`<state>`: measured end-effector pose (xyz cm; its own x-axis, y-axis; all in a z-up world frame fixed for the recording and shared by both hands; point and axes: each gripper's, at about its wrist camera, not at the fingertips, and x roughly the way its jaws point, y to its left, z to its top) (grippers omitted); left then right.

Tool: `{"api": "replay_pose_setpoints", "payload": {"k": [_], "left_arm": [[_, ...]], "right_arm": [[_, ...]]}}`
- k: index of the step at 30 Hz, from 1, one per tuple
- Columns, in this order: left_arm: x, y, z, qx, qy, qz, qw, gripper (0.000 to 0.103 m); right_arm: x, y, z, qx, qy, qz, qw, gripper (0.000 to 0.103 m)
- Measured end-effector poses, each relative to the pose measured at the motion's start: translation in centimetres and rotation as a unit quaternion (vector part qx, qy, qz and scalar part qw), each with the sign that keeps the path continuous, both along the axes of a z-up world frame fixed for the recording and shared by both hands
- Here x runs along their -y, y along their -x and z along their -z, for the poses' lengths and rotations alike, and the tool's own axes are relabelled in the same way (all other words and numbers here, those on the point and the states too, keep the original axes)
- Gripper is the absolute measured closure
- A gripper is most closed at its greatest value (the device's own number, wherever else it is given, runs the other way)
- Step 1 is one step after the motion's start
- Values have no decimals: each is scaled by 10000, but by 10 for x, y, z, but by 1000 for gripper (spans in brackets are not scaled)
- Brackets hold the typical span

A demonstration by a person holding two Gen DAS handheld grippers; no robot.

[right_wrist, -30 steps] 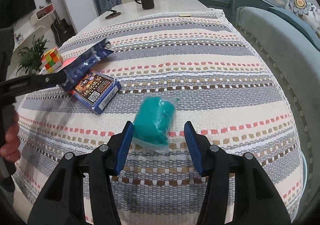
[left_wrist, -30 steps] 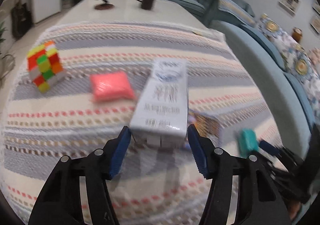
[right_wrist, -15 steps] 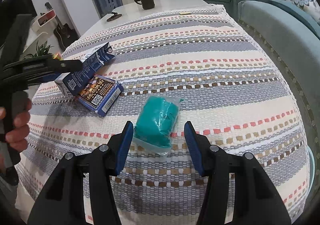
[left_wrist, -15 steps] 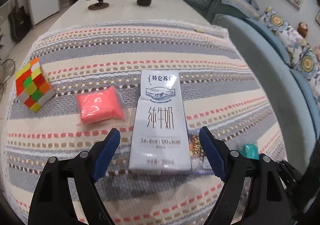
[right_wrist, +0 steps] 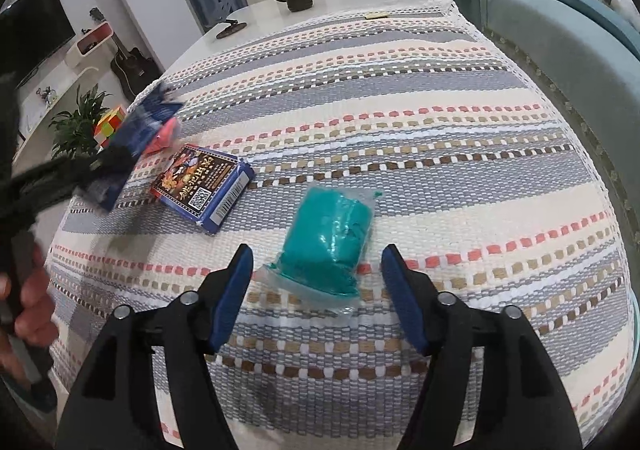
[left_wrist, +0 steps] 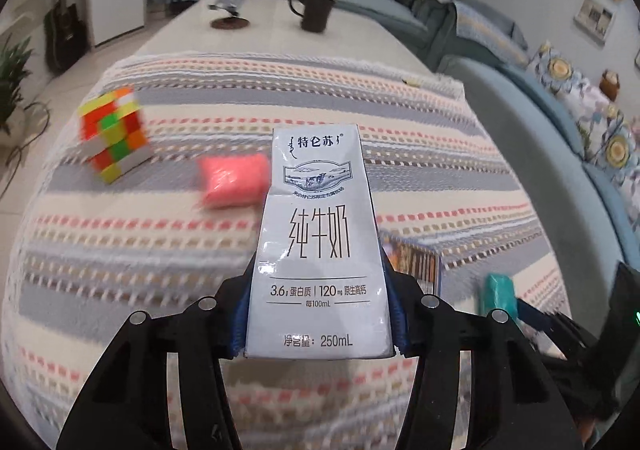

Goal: Collect trash
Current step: 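Grasp the teal packet with the right tool while the left tool grasps the white milk carton, then carry teal packet and milk carton over the wastebasket and open both tools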

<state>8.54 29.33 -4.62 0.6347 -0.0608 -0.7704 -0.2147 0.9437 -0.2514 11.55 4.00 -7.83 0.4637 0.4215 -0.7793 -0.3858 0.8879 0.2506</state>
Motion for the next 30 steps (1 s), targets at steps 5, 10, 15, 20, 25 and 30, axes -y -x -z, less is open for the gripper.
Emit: {"api": "replay_pose_setpoints", "payload": {"k": [5,10,15,20,25,30], "left_arm": [[-6,49,3,213,264,-216,9992,52],[4,81,12,213,347,-264,9988,52],[12,91,21,166,474,-276,9984,52],[19,97,9,413,652,-195,9968,52],[47,96,-13,712,731,105,9947,52],[93,82,-44,1006,666,616,9908,52]], "right_arm": [[-7,-5,2,-39,51,131,9999,38],[-13,-6,3,17,216,255,9994,39],[-13,-5,2,110,280,242,9993,64],[-3,2,-8,300,65,163,9994,66],[17,19,-31,641,-62,223,9977,66],[60,31,-68,967,-242,533,9936,66]]}}
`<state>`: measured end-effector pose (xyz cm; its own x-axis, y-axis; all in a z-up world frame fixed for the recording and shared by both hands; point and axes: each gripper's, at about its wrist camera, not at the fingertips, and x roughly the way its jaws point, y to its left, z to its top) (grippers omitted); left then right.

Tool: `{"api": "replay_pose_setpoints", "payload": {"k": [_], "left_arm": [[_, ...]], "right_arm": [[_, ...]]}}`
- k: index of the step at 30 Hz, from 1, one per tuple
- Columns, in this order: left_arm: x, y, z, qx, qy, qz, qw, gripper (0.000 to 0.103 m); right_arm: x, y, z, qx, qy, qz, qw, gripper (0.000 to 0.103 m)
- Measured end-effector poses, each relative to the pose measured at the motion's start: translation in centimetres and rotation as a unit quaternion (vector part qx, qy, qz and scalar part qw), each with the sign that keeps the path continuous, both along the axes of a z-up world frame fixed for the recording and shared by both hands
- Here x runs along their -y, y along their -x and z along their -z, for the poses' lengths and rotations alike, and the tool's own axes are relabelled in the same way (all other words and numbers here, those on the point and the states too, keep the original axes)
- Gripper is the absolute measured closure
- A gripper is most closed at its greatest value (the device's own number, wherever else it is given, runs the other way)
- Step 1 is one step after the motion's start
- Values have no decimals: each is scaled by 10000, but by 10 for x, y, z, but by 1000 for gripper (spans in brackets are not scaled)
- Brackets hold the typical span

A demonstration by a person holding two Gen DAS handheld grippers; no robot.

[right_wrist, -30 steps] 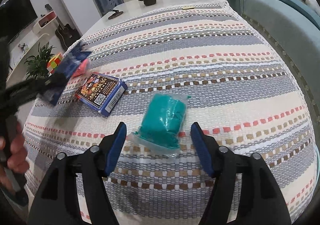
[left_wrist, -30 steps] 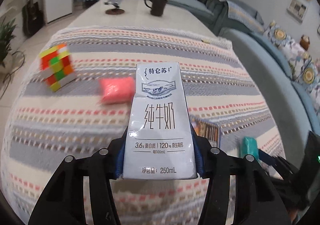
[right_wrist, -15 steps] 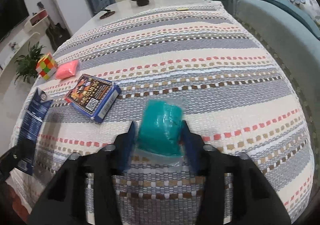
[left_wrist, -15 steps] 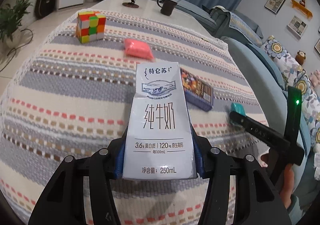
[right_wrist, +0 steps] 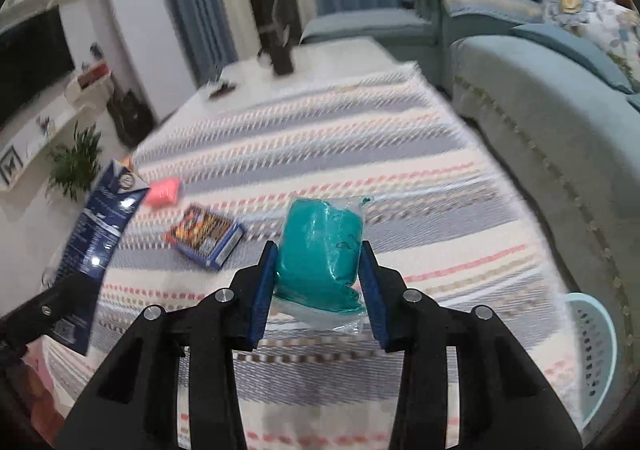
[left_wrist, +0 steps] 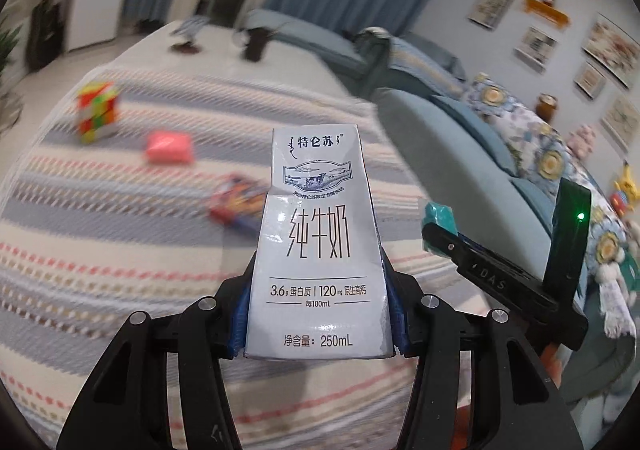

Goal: Collect trash
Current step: 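Carry teal packet and milk carton over the wastebasket and open both tools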

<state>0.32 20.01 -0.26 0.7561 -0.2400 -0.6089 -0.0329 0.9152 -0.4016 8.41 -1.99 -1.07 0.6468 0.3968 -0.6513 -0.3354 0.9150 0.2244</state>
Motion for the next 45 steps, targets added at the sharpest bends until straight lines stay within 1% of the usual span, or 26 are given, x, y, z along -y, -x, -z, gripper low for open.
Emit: {"api": "replay_pose_setpoints", "payload": {"k": [4,7,9,11,12,15,19,22,25,28,34,39,41,42,43,45], "left_arm": [[48,-15,-25,257,-60,472,9985,52],[91,-26,-40,417,-143,868,9953,52],[119,-34,-47,472,-168,1115,9925,52],[141,-39,-52,512,-200,1319,9897,52],[157,-43,-54,532,-218,1448,9878,52],[200,-54,-56,533,-267,1806,9817,52],[243,-66,-46,417,-259,2111,9762,52],[279,-76,-30,224,-251,2344,9716,52],[304,-83,-13,39,-298,2519,9673,52],[328,-90,8,-211,-332,2730,9612,52],[352,-93,43,-564,-486,3003,9509,52],[362,-96,61,-775,-518,3153,9444,52],[364,-96,64,-788,-554,3148,9443,47],[364,-96,65,-791,-546,3159,9439,43],[364,-95,65,-791,-554,3152,9441,42],[362,-95,65,-791,-567,3130,9447,42]], "right_arm": [[57,11,-31,222,-162,501,9984,66],[108,18,-48,324,-245,938,9948,66],[134,22,-54,354,-300,1118,9926,66],[169,28,-58,328,-543,1285,9897,66],[187,33,-60,353,-570,1438,9873,66],[219,42,-60,418,-454,1722,9831,66],[264,54,-49,344,-400,2132,9756,66],[295,58,-34,179,-411,2404,9696,66],[318,57,-15,-67,-408,2638,9637,66],[335,56,7,-415,-368,2822,9578,66],[351,54,46,-914,-277,3054,9474,65],[355,53,65,-1135,-196,3120,9431,64],[355,51,70,-1211,-189,3142,9414,59],[356,51,71,-1229,-183,3165,9404,57],[357,52,72,-1229,-163,3199,9393,52],[358,53,73,-1222,-148,3232,9383,50]]}}
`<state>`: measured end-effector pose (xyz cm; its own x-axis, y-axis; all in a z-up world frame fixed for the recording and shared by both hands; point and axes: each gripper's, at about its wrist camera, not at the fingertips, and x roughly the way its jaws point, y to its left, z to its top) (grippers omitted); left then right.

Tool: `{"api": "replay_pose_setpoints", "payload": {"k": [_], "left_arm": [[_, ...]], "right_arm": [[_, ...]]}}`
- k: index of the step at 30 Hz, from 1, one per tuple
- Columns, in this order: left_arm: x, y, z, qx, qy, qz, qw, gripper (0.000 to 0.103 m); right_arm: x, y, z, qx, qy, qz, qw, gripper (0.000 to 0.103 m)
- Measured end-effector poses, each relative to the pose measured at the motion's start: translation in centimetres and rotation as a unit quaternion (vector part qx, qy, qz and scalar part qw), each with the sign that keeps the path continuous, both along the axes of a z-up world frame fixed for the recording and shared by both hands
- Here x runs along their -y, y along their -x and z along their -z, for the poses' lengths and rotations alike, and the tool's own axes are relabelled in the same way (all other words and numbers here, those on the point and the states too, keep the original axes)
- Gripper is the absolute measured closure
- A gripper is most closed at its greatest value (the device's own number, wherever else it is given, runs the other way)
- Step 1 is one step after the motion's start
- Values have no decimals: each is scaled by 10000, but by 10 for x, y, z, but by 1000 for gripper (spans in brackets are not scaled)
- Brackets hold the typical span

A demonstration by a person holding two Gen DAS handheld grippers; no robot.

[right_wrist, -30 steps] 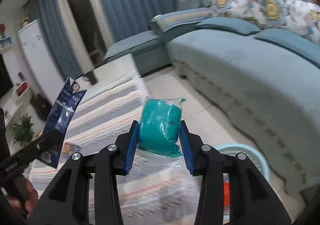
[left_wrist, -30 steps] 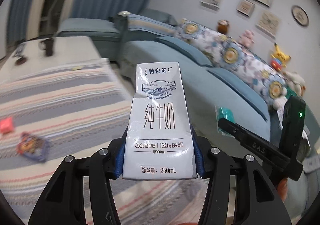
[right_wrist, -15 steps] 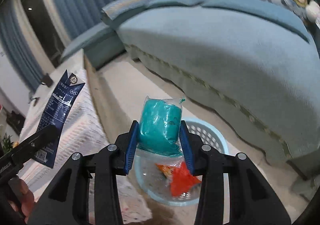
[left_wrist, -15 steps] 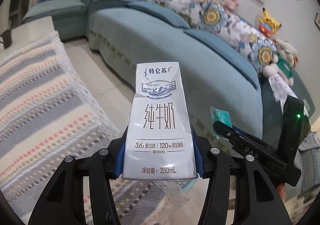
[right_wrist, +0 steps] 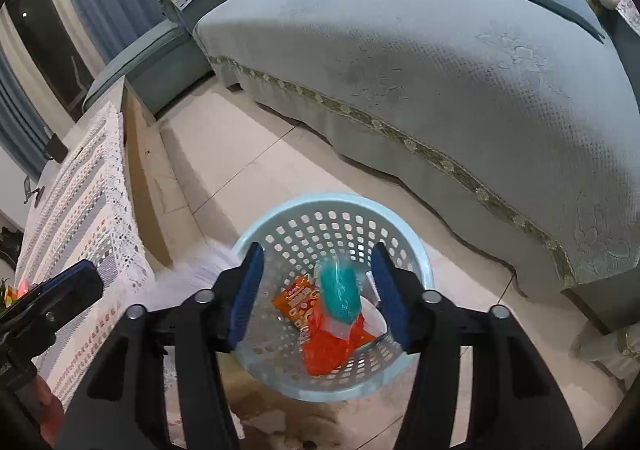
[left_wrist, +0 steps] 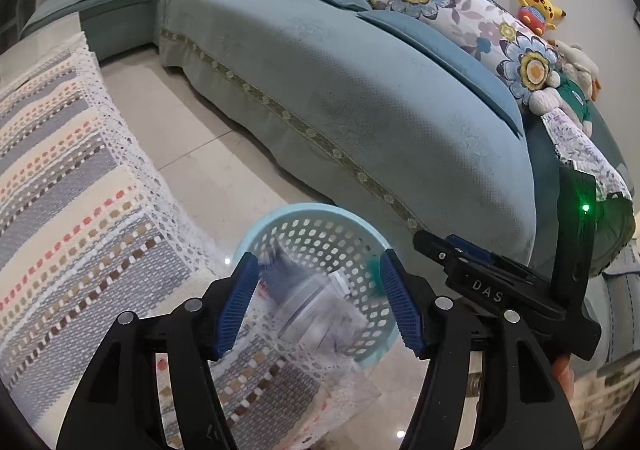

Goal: Collect trash
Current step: 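Carry teal packet and milk carton over the wastebasket and open both tools, then move both open tools back toward the card box and pink packet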

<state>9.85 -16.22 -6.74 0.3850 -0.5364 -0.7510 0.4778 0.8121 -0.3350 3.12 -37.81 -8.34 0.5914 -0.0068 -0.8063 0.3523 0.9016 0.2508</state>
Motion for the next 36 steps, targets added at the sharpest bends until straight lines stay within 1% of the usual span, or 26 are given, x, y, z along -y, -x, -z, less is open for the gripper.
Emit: {"api": "replay_pose_setpoints", "payload": {"k": [5,11,16,21,26,30,33,36], "left_arm": [[-12,1,-7,50,68,-128,9999,42],[-34,6,-21,145,151,-295,9993,42],[-71,13,-41,307,266,-622,9972,42],[-127,20,-66,544,400,-1192,9906,42],[-195,26,-83,710,333,-1879,9791,42],[-259,32,-92,784,316,-2494,9647,42],[-307,33,-92,768,315,-2923,9527,42],[-349,35,-89,712,298,-3283,9414,42]], "right_arm": [[0,1,-4,60,-8,-31,10000,50],[-21,-1,-26,294,68,-310,9991,50],[-57,-1,-55,667,192,-730,9949,50],[-100,-3,-84,1047,227,-1208,9869,50],[-156,-17,-109,1312,96,-1813,9746,50],[-208,-32,-124,1437,71,-2324,9619,50],[-261,-44,-134,1505,226,-2849,9464,50],[-307,-53,-135,1509,310,-3258,9328,50]]}}
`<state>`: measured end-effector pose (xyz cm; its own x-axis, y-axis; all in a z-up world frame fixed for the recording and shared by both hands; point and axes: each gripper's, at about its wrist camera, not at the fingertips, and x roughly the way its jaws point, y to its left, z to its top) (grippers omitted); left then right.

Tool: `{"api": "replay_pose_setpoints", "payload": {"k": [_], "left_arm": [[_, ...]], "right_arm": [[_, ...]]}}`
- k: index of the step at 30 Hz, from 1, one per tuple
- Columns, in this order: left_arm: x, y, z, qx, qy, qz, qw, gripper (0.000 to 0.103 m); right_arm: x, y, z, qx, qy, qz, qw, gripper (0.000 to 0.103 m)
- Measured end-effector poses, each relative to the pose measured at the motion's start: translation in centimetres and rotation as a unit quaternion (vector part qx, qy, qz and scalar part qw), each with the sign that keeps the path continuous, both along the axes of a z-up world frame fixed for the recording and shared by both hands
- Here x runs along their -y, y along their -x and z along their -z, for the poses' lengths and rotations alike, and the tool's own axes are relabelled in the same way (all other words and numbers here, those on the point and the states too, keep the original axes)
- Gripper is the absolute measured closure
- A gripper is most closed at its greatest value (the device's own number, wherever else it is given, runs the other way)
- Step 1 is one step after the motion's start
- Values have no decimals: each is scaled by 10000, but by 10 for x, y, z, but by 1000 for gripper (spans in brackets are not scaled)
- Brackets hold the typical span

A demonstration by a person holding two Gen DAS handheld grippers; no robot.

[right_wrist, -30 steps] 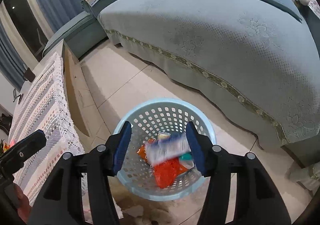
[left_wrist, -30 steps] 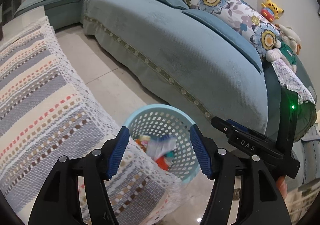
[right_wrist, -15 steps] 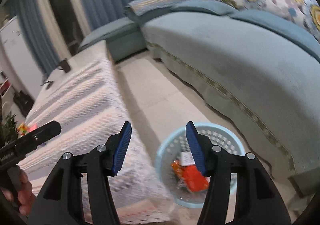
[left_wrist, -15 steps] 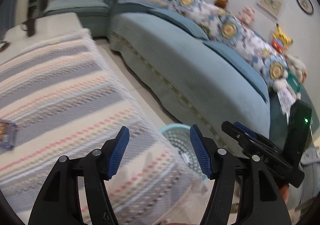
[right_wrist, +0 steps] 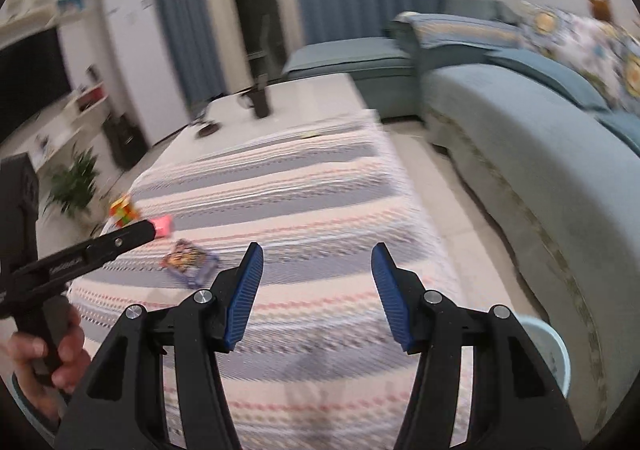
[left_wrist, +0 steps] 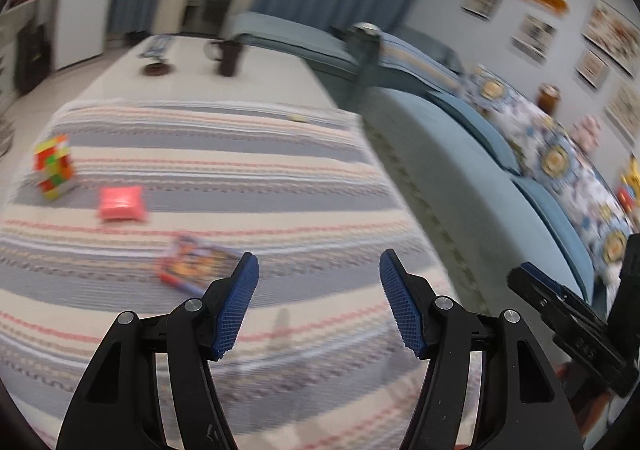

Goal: Collect trash
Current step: 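Move both open tools back toward the card box and pink packet, then grasp the blue card box with the right tool while the left tool grasps the pink packet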

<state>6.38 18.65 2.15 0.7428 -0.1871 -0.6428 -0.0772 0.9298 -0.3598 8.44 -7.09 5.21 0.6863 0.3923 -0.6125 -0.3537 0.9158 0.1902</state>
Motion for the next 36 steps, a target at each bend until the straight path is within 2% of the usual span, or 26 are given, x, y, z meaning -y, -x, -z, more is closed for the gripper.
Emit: {"api": "replay_pose_setpoints", "payload": {"k": [6,8,10,16,23,26,31,36], "left_arm": [[-70,0,10,-110,-125,-534,9984,44],[-91,-2,16,-160,-124,-672,9975,44],[-114,-4,24,-256,-164,-823,9961,44],[-166,-20,57,-594,-98,-1086,9923,44],[-182,-47,81,-771,1,-1012,9919,44],[-182,-57,89,-841,-4,-980,9916,44],[-183,-67,96,-876,72,-933,9917,44],[-179,-72,99,-889,60,-877,9922,44]], "right_arm": [[-79,-18,18,-174,213,-775,9966,49],[-106,-25,32,-308,268,-1080,9933,40],[-134,-30,49,-427,449,-1341,9890,37],[-197,-39,95,-752,926,-1976,9730,34],[-227,-62,125,-852,1207,-2042,9677,25],[-236,-71,133,-892,1250,-2105,9655,18],[-249,-76,137,-870,1329,-2219,9620,19],[-250,-71,136,-761,1374,-2190,9630,30]]}}
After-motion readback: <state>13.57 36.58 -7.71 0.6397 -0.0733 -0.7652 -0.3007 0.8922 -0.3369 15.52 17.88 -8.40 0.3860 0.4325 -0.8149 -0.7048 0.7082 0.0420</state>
